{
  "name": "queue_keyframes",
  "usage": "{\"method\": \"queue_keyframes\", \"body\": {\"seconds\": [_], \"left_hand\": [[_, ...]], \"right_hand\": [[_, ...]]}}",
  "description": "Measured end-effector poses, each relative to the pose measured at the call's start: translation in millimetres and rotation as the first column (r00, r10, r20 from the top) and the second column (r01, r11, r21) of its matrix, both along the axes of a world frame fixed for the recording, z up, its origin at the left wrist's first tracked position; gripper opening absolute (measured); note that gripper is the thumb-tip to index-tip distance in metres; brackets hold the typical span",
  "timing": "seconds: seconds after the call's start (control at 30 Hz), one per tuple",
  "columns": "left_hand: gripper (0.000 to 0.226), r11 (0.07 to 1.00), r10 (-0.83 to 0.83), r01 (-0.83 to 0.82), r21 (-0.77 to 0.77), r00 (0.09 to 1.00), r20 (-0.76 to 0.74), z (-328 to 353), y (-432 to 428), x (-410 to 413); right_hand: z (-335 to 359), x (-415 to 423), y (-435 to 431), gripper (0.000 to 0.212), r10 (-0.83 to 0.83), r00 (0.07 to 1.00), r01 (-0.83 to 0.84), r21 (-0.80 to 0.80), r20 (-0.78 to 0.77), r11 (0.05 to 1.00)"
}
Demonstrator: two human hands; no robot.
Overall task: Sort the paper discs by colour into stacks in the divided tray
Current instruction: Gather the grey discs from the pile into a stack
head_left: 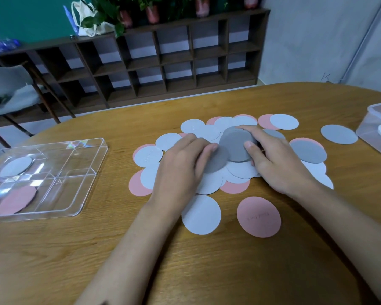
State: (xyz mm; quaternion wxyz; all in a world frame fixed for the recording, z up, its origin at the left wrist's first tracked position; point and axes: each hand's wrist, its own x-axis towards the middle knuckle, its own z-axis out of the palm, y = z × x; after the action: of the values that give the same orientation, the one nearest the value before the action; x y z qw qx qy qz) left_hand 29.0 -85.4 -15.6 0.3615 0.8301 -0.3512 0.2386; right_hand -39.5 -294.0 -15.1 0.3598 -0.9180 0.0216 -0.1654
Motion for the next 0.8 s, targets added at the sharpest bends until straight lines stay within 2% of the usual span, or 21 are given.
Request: {"method": "queue_keyframes", "body": {"seconds": [0.1, 0.17, 0.3, 0.43, 0.57, 0.67, 0.73, 0.8], "left_hand": [[0.012, 0.992, -0.031, 0.023, -0.122, 0.997, -0.067, 2.7, -3.9, -4.7], [0.008, 0.993, -0.032, 0.017, -0.118, 0.991, -0.126, 0.6, -5.7, -6.4], [0.028, 0.996, 0.010, -0.026, -0.088, 0.983, -0.185, -4.7, -6.9, -6.9], [0.032, 0.987, 0.022, -0.062, -0.150, 0.966, -0.258, -7.9, -11.4, -11.4], [0.028, 0.959, 0.049, -0.154, -0.239, 0.917, -0.396, -11.5, -12.4, -11.6], [0.024, 0.950, 0.040, -0.177, -0.259, 0.887, -0.461, -10.1, -12.8, -12.7], [0.022, 0.961, 0.034, -0.152, -0.231, 0.894, -0.446, -7.8, -13.6, -13.2], [0.024, 0.984, 0.055, -0.110, -0.141, 0.936, -0.348, -5.2, -11.1, -9.5]], "right_hand": [[1.2, -1.3, 2.6, 0.038, 0.028, 0.999, -0.028, 0.041, -0.016, 0.999], [0.9, -2.8, 5.1, 0.040, 0.057, 0.998, -0.054, 0.095, -0.028, 0.994], [2.5, -3.3, 6.6, 0.042, 0.083, 0.996, -0.078, 0.167, -0.027, 0.983], [2.9, -5.0, 7.6, 0.043, 0.105, 0.994, -0.100, 0.149, -0.026, 0.984], [4.7, -8.3, 12.2, 0.042, 0.128, 0.989, -0.118, 0.135, -0.067, 0.984], [5.4, -8.6, 16.4, 0.046, 0.119, 0.991, -0.117, 0.041, -0.067, 0.992], [3.6, -6.9, 15.5, 0.045, 0.085, 0.994, -0.088, -0.038, -0.067, 0.995], [2.4, -5.6, 13.0, 0.040, 0.059, 0.997, -0.061, -0.050, -0.047, 0.997]]}}
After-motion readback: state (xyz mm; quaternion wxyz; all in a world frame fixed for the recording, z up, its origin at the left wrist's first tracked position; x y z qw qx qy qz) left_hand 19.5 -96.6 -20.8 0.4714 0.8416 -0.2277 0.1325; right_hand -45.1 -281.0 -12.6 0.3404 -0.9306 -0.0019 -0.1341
